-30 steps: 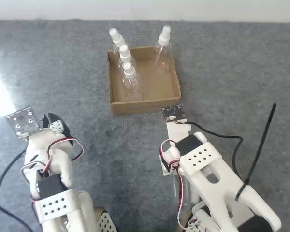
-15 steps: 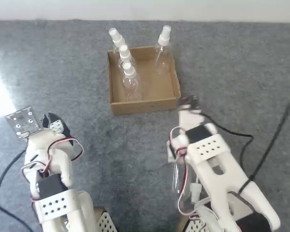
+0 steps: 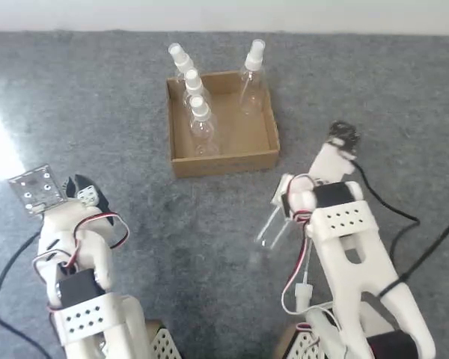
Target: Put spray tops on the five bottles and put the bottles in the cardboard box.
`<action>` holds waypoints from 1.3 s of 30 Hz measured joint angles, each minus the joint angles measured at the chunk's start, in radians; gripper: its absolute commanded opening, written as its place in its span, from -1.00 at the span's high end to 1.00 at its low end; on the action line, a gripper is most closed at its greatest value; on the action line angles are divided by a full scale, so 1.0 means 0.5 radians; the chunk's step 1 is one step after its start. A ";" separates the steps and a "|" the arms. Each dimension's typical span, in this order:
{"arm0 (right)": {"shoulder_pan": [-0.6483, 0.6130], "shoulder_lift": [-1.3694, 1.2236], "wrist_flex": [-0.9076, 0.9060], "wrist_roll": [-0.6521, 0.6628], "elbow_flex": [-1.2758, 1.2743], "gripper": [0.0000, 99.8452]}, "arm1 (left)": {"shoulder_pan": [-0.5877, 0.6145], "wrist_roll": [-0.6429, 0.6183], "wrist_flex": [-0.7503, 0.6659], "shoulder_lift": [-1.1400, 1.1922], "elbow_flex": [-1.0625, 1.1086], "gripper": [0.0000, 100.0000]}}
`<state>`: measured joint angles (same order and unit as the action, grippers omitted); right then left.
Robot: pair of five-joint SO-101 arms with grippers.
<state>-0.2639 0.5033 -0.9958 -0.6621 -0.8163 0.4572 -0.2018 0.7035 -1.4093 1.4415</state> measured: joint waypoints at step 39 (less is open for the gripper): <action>1.138 -0.003 0.101 -0.132 -0.071 0.57 | 0.000 0.000 0.000 0.000 0.000 0.92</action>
<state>0.3053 0.5017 -0.9452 -0.7281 -0.8516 0.4572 -0.2018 0.7035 -1.4093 1.4415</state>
